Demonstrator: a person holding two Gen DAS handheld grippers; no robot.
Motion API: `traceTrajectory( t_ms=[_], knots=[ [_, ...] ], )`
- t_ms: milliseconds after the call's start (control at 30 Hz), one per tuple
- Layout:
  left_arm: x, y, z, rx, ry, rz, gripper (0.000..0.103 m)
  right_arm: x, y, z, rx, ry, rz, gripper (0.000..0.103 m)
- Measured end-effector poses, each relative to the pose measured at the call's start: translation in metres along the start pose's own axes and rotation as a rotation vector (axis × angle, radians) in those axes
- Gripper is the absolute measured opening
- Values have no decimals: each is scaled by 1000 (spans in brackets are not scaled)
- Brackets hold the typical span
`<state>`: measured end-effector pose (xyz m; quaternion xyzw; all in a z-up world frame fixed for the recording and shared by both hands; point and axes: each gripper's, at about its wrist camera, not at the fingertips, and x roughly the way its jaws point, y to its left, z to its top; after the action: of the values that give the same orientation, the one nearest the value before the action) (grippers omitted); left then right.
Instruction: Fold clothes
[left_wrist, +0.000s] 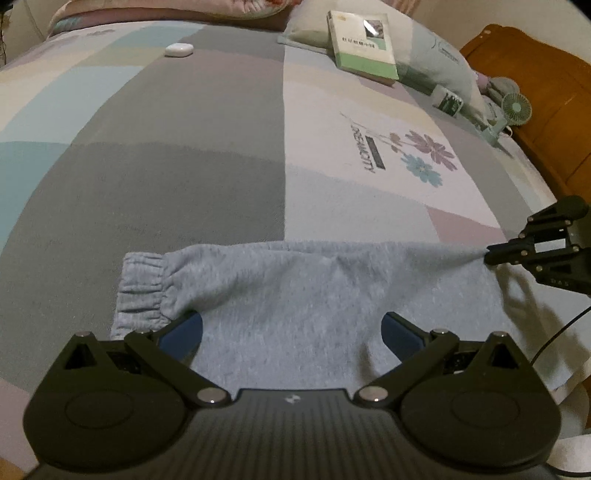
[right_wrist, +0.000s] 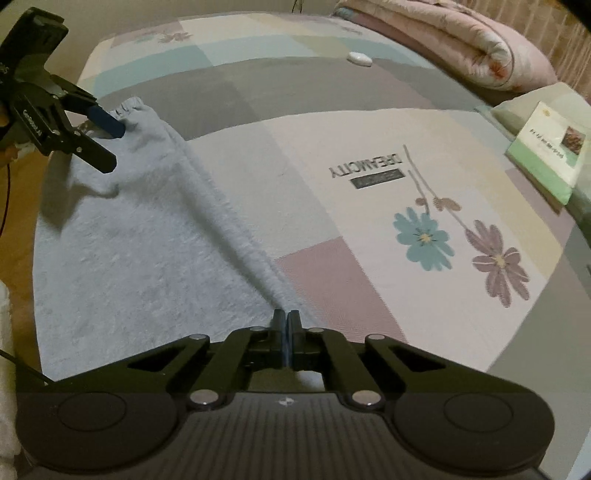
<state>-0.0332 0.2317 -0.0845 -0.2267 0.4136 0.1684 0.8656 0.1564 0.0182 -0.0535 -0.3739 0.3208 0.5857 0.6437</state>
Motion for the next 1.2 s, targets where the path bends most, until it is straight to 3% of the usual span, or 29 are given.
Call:
traceTrajectory(
  t_ms=[233, 400, 500, 633, 833, 1000, 1167, 1200],
  knots=[
    [0, 3, -1, -23, -2, 23, 102, 10, -4, -5, 47, 32, -40, 3],
    [-21, 5, 2, -11, -64, 20, 102, -10, 7, 0, 73, -12, -104, 13],
    [-27, 5, 4, 16, -78, 32, 102, -29, 27, 6, 72, -66, -49, 20],
    [-41, 5, 6, 43, -112, 63, 102, -30, 70, 15, 17, -93, 68, 22],
    [-67, 11, -1, 58, -144, 99, 102, 6, 127, 45, -47, -119, 203, 22],
    [-62, 11, -25, 63, -116, 7, 102, 31, 161, 45, -75, -46, 204, 24],
    [-44, 9, -49, 78, -72, -76, 102, 21, 167, 32, -39, -39, 204, 24],
    [-35, 11, -52, 61, -7, -57, 102, 20, 168, 30, -38, -35, 199, 24]
  ],
)
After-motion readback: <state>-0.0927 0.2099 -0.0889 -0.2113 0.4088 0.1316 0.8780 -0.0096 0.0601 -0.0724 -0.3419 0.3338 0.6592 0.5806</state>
